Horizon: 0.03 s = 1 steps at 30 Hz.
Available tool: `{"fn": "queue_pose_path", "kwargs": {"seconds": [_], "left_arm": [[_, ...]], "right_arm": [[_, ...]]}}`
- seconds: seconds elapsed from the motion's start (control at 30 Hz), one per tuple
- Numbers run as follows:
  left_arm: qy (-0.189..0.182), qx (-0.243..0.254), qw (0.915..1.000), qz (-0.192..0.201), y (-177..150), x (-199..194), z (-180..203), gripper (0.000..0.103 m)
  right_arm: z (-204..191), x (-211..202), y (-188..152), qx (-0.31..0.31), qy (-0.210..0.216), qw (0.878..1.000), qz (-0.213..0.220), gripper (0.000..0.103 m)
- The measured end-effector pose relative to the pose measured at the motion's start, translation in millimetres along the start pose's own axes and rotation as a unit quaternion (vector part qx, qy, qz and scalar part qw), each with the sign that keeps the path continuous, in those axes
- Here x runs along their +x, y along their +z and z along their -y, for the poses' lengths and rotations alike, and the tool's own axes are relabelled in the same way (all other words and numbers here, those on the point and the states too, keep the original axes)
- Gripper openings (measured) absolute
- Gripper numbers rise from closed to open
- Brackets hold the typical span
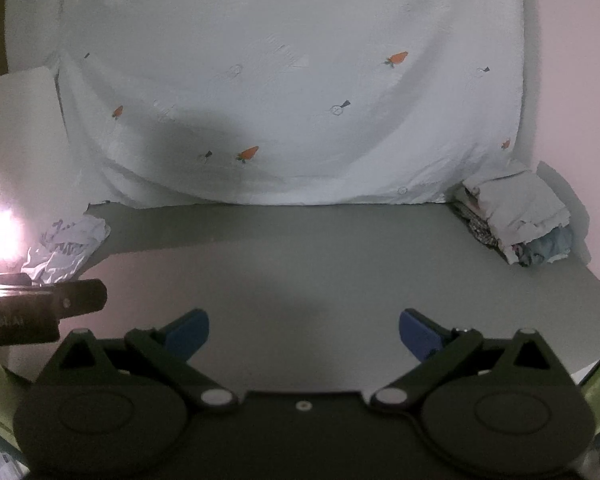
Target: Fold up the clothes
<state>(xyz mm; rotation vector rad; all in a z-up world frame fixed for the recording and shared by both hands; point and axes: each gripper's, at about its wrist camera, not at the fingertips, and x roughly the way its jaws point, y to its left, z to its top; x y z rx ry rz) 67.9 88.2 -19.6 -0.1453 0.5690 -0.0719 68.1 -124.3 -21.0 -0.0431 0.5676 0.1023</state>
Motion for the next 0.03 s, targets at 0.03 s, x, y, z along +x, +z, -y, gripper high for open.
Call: {"fn": "queue_pose_path", "kwargs": {"seconds": [0.03], "left_arm": [[0.001,-0.001,1.0000,-0.001,-2.0,-2.6,-2.4,0.103]], "right_arm": [[-2.1,-1.6,0.1,-0.003,0.000,1.000,0.001,0.103]]}}
